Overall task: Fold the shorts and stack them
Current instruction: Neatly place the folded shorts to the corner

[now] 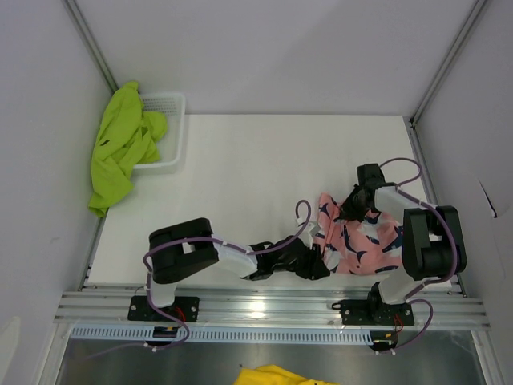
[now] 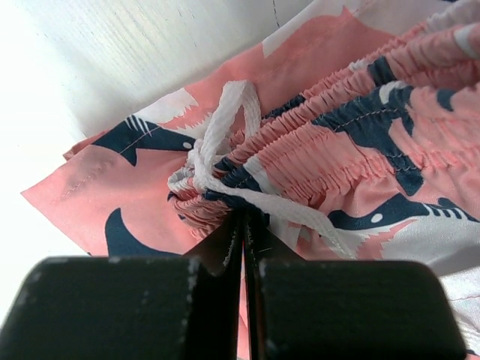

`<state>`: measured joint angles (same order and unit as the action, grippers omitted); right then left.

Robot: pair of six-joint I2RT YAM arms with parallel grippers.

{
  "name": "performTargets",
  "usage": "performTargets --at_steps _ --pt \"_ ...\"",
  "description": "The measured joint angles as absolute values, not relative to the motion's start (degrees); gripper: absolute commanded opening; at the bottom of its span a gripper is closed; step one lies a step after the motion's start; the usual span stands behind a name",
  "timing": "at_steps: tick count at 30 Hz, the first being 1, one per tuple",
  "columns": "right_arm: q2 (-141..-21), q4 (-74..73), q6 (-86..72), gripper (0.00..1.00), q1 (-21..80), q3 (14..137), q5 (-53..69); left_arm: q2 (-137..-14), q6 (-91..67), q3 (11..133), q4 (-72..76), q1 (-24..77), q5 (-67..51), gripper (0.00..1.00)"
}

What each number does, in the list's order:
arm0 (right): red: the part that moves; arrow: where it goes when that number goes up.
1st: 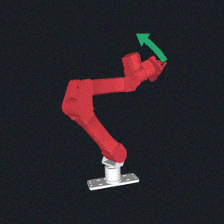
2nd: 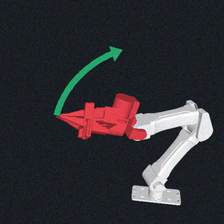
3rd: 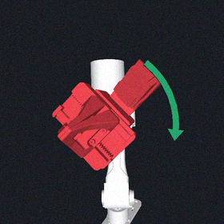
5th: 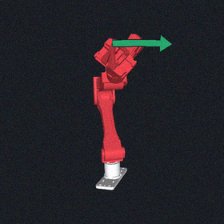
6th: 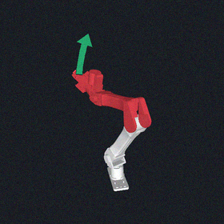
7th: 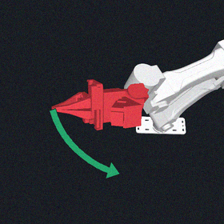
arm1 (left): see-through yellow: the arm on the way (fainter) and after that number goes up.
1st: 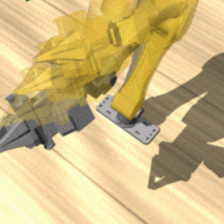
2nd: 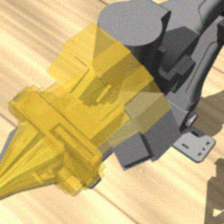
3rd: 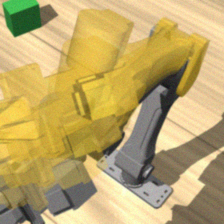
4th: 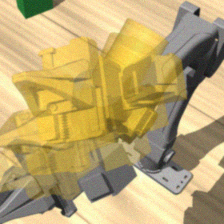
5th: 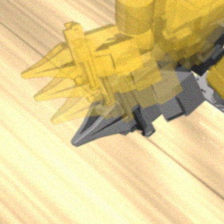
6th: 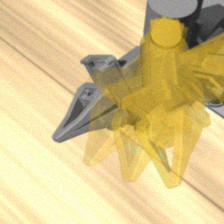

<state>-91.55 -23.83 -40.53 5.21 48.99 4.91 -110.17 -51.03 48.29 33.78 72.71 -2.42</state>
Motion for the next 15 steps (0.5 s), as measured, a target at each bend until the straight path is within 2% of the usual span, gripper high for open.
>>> performTargets --at_steps 3,8,11,12,14,15 --pt "-91.88 -23.66 -40.01 0.0 5.1 49.36 4.62 -107.44 -50.74 47.13 31.97 72.79 -2.55 0.54" --pt "-92.09 -21.78 -38.44 0.0 4.32 49.74 3.44 -98.96 -49.41 46.94 21.65 73.21 -1.17 0.63" --pt "-91.83 -21.61 -37.32 0.13 4.25 49.74 3.55 -92.29 -48.51 46.92 16.1 72.93 0.69 0.65" --pt "-91.46 -21.65 -36.8 0.24 4.25 49.74 3.86 -90.15 -48.34 46.89 14.72 72.62 1.17 0.66" --pt "-89.97 -21.96 -35.77 0.31 4.25 49.74 4.4 -85.86 -47.88 46.59 12.32 71.61 1.63 0.67" --pt "-88.6 -22.2 -35.22 0.39 4.27 49.74 4.58 -83.68 -47.68 46.13 11.18 70.78 1.85 0.68"
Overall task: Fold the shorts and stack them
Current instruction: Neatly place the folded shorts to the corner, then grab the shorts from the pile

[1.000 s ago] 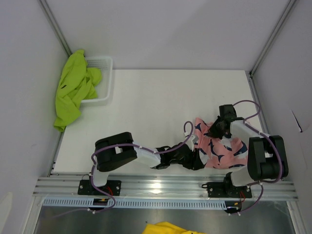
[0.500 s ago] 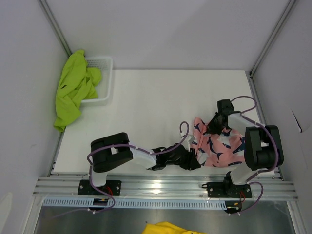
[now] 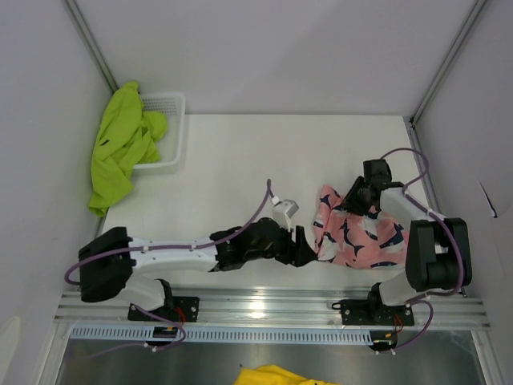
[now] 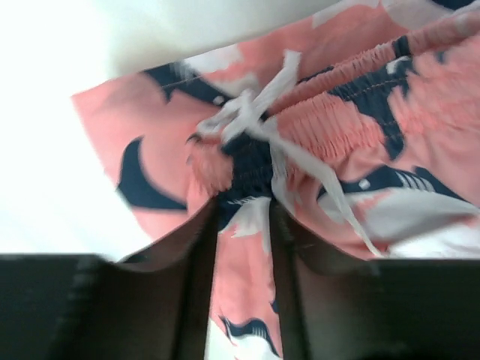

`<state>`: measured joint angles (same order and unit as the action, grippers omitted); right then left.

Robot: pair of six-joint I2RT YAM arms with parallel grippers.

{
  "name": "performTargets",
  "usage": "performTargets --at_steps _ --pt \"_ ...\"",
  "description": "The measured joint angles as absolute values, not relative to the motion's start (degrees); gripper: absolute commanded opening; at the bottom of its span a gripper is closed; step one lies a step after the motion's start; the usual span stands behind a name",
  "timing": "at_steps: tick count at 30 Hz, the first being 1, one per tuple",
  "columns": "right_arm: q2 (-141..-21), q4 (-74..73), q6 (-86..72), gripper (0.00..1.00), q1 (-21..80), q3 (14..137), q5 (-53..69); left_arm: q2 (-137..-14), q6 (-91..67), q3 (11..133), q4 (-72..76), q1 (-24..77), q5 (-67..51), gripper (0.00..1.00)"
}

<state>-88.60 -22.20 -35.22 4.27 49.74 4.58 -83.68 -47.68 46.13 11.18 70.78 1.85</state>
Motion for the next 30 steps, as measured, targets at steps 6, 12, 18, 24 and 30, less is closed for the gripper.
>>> performTargets --at_steps 6,12,18,24,30 --pt "-78.78 -24.08 -33.23 0.89 6.92 51.22 3.86 -69.06 -45.63 42.04 0.62 61.01 3.62 0.8" --pt "-72.05 -23.4 -32.01 0.92 13.13 52.03 2.35 -55.42 -41.89 42.48 -12.84 45.95 7.79 0.99" --pt "-69.23 -11.51 -31.38 1.0 16.01 44.05 3.33 -46.83 -40.95 44.99 -21.76 26.89 11.9 0.99" --pt "-72.51 -2.57 -29.87 1.0 21.45 37.21 3.53 -47.42 -41.19 46.3 -25.26 6.09 12.4 0.99" --pt "-79.33 1.17 -29.76 0.99 21.63 37.28 4.1 -57.52 -43.33 46.37 -24.99 -11.33 9.85 0.99"
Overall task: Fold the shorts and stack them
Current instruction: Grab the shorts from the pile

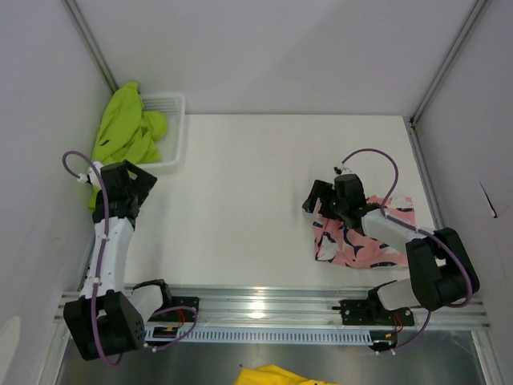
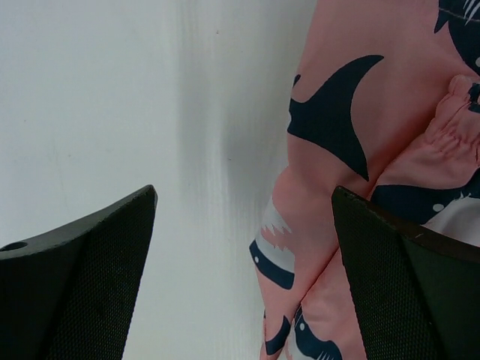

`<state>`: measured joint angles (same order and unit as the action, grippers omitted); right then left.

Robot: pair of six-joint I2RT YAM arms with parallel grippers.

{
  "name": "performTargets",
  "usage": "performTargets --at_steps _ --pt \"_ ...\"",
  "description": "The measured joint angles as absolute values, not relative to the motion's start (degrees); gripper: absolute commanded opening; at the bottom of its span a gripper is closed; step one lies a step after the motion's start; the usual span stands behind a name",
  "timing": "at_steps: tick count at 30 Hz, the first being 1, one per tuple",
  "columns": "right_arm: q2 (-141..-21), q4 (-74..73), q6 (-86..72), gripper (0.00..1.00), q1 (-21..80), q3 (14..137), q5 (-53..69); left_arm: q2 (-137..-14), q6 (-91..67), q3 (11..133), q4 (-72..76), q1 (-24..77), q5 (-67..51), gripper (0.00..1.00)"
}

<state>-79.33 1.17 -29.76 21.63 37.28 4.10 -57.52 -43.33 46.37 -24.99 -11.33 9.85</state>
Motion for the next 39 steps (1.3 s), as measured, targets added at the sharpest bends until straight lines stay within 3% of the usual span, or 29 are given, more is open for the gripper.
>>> performTargets --at_steps 14,28,36,39 --pt "-85.17 -6.42 -29.87 0.99 16.62 41.41 1.32 -64.69 -51.24 45.76 -21.71 -22.33 8.27 0.99" --pt "-64.6 3.27 -29.36 0.99 19.35 31.48 5.41 -68.29 -56.82 46.98 -14.52 -27.11 10.39 0.99" --pt "-63.18 5.19 -28.97 0.99 19.38 30.09 4.95 -79.92 -60.88 49.19 -11.09 -27.86 9.91 0.99" --pt "-63.26 5.41 -28.82 0.99 19.38 30.09 4.91 -85.17 -61.1 53.25 -11.29 -28.05 9.5 0.92"
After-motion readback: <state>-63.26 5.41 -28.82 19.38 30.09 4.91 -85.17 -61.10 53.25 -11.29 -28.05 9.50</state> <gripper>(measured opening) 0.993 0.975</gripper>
